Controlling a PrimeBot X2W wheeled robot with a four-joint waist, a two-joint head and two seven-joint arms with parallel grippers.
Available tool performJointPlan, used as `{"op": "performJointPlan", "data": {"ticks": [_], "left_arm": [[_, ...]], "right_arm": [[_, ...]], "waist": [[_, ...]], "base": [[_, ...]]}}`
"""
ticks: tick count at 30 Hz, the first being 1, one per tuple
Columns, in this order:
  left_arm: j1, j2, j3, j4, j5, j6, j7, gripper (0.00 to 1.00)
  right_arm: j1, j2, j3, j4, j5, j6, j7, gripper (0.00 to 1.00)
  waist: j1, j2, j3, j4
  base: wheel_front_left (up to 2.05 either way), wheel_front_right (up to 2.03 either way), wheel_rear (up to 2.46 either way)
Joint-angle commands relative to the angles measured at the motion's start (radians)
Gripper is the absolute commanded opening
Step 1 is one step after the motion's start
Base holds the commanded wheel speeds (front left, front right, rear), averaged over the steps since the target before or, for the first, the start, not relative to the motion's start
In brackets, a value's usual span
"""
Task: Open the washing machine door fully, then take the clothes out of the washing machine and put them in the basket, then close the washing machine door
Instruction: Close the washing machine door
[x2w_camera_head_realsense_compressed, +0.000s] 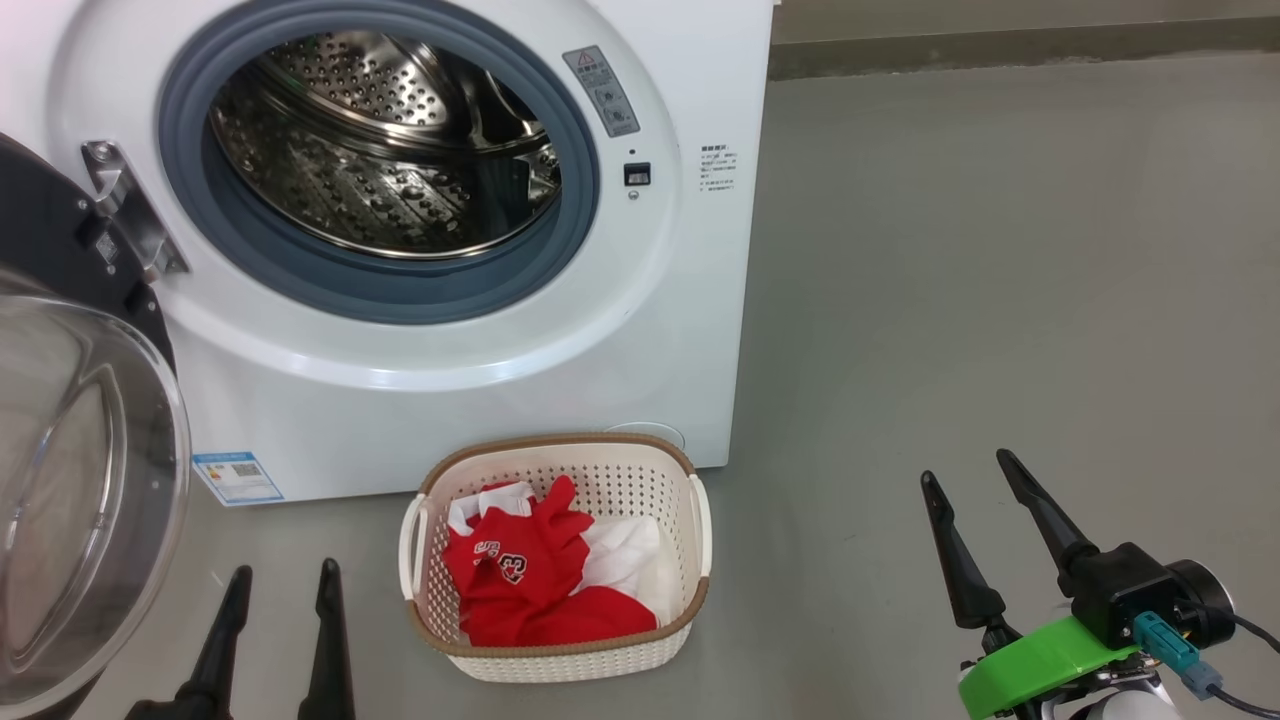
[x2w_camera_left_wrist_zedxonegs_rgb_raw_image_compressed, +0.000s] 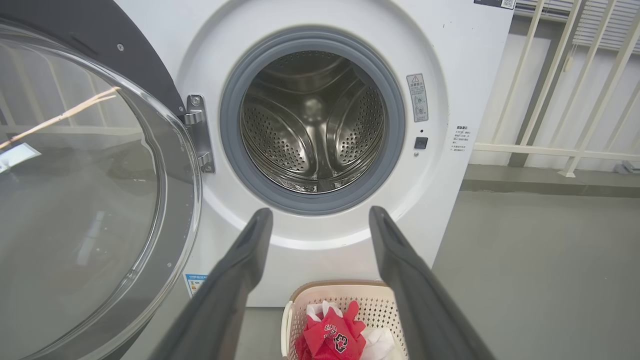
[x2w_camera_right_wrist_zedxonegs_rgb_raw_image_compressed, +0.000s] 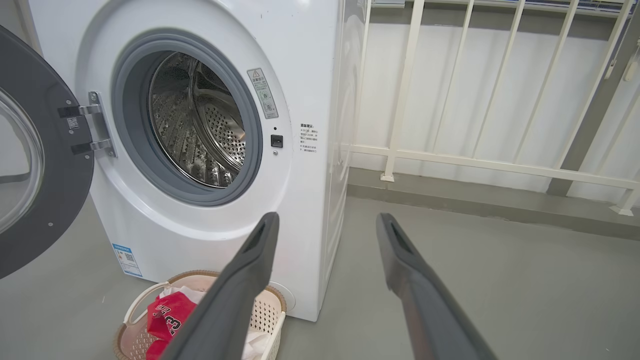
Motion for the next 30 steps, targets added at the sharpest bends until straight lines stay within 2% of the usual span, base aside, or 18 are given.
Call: {"op": "performJointPlan", "data": {"ticks": [1,8,15,23,30], "left_arm": [[-0.011,0.014,0.029,-0.034,0.014,0.014,-0.012,1.0],[-0.004,0.015,0.024,-0.05,0.016,0.022,-0.012,1.0],[-0.001,0.016,0.029,-0.062,0.024,0.049,-0.003,1.0],[0.0,0.014,0.032,-0.104,0.039,0.092,0.023,1.0],[0.01,0.022,0.035,-0.15,0.039,0.104,0.046,1.0]], "right_arm": [[-0.029,-0.004,0.022,-0.022,0.001,0.003,-0.006,1.0],[-0.023,-0.004,0.029,-0.023,0.007,0.003,-0.006,1.0],[-0.021,-0.004,0.044,-0.017,0.005,0.003,-0.006,1.0],[-0.033,-0.004,0.058,-0.017,0.006,0.003,-0.006,1.0],[-0.058,-0.004,0.068,-0.02,0.013,0.003,-0.006,1.0]], "waist": [[0.0,0.0,-0.002,0.002],[0.0,0.0,-0.005,0.013],[0.0,0.0,-0.011,0.041],[0.0,0.0,-0.016,0.103],[0.0,0.0,-0.009,0.183]], "base": [[0.0,0.0,0.0],[0.0,0.0,0.0],[0.0,0.0,0.0],[0.0,0.0,0.0],[0.0,0.0,0.0]]}}
